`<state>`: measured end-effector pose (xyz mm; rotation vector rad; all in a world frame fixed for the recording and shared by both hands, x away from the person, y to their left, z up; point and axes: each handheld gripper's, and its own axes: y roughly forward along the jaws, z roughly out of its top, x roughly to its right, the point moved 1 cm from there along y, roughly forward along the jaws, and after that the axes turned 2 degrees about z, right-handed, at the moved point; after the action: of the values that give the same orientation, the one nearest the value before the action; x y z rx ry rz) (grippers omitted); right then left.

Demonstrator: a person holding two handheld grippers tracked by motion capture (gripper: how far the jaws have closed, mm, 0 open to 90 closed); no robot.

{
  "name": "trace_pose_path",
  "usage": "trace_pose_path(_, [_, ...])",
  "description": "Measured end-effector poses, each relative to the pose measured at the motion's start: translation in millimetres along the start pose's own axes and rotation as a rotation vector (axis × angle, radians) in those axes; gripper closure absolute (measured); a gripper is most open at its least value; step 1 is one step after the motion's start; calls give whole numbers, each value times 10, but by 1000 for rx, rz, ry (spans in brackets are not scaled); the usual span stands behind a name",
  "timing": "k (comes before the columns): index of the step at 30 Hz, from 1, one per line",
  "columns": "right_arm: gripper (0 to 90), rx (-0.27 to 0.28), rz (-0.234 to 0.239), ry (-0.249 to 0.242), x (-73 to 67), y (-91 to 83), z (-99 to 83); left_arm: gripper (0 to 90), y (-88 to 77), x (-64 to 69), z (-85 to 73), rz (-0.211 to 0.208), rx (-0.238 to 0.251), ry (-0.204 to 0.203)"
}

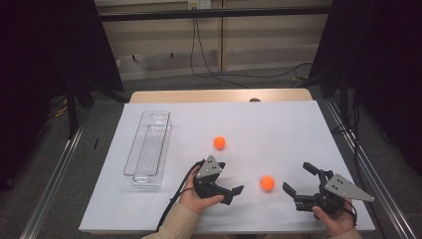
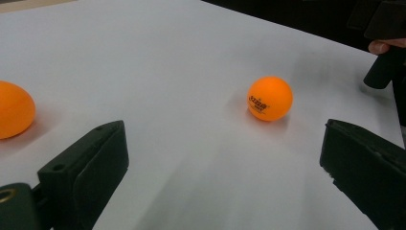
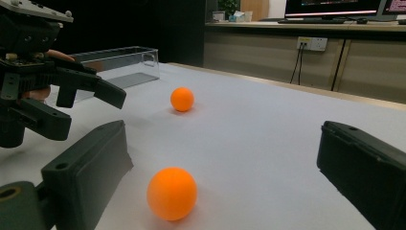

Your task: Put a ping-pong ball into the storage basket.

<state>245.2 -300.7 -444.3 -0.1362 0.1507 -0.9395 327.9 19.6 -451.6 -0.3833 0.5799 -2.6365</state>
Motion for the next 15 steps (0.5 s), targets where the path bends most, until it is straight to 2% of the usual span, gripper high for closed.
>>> trace_pose_path(15, [30,0,1,-1,1,1,0,27,67,26,27,-11,-13,9])
